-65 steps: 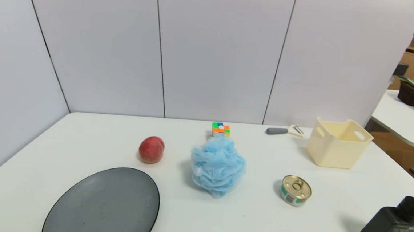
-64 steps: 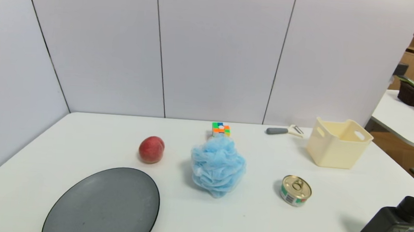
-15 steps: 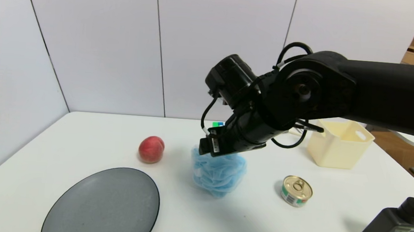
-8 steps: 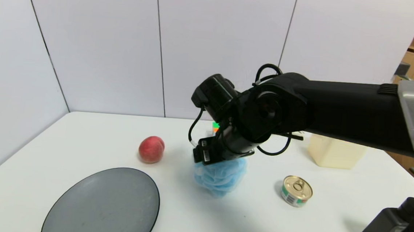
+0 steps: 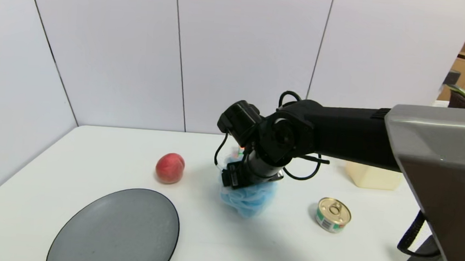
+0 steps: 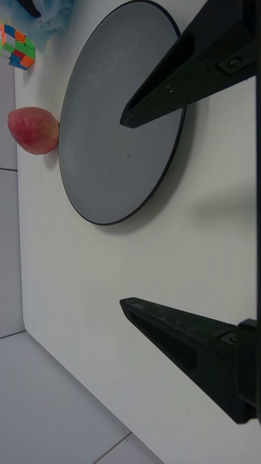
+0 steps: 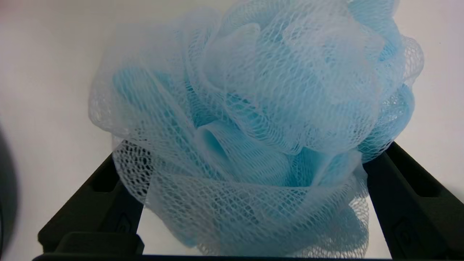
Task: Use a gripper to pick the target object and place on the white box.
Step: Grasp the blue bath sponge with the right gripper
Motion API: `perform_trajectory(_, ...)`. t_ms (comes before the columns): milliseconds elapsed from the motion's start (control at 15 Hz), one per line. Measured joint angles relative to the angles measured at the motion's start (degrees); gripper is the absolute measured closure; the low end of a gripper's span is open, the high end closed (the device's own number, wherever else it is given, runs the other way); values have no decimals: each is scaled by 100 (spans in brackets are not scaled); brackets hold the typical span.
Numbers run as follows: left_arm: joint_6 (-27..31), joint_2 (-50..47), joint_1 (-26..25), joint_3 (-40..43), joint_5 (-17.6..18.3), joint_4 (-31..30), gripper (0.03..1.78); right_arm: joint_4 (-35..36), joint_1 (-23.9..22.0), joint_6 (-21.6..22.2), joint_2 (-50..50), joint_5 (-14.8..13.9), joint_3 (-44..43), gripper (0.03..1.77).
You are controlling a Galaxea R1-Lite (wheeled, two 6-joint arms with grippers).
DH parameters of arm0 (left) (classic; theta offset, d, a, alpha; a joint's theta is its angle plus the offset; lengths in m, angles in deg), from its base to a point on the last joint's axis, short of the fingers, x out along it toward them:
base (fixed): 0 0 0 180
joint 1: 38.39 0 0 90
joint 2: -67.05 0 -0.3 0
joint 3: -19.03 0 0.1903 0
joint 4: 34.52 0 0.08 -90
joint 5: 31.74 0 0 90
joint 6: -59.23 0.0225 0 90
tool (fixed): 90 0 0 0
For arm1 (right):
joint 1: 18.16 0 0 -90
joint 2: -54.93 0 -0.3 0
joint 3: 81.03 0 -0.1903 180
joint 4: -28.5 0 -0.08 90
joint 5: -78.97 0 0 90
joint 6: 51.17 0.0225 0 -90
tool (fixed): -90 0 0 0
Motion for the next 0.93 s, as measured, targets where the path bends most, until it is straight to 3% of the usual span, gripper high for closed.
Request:
perform_trajectory(733,0,0,0,0,-2,0,12,189,-172,-22,422,20,2,11)
perform_trajectory(933,0,0,0,0,-2,0,12,294,-168,-7,427,28,6,60)
